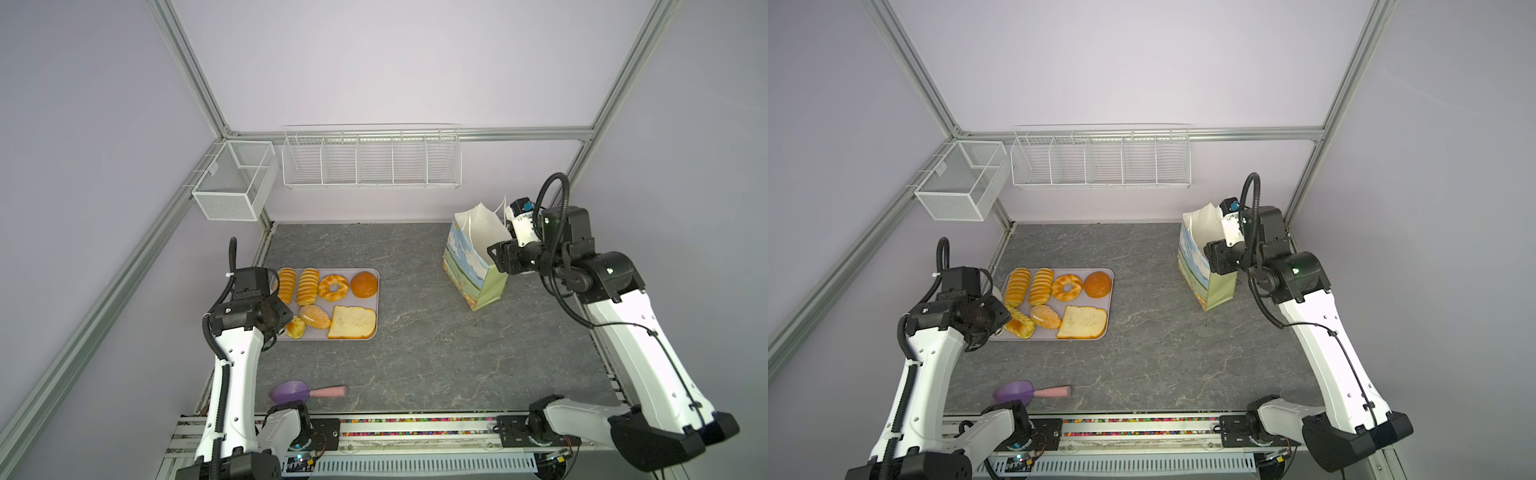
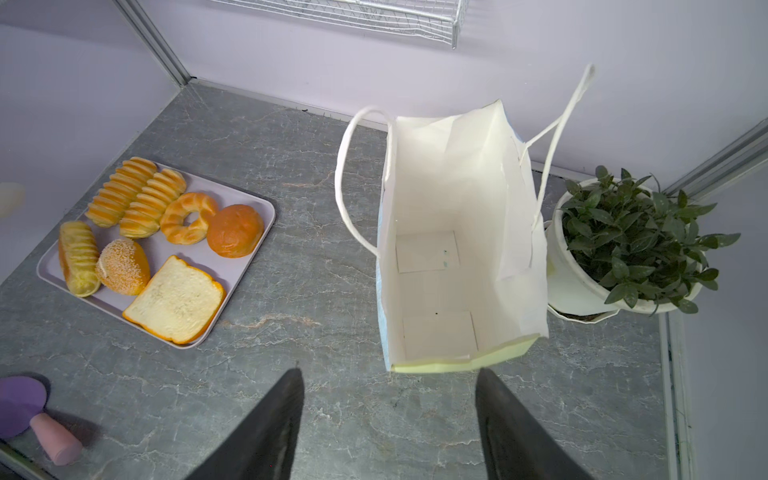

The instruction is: Take the fake bread out of the paper bag

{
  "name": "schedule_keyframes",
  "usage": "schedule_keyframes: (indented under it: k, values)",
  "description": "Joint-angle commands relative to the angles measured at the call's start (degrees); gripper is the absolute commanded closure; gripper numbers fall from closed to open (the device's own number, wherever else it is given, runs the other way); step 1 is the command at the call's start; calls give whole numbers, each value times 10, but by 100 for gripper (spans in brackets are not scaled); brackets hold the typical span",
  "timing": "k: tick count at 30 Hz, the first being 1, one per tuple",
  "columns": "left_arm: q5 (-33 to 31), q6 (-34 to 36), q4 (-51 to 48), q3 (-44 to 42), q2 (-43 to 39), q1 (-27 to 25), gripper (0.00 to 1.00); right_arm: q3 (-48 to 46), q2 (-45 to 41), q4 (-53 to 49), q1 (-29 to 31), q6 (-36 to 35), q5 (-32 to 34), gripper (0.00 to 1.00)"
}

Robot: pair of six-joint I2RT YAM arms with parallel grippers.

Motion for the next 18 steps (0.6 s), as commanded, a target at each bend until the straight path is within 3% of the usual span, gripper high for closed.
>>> schedule_keyframes:
  k: [1,11,18]
  values:
    - [-24,12,-14,17,18,3,54,-40,-49,4,3,10,-21,32]
    - [23,-15,55,15,127,3,61,-150,-154,0,4,17,-51,32]
    - [50,-19,47,51,201,-7,59,-186,-174,15,4,23,-60,32]
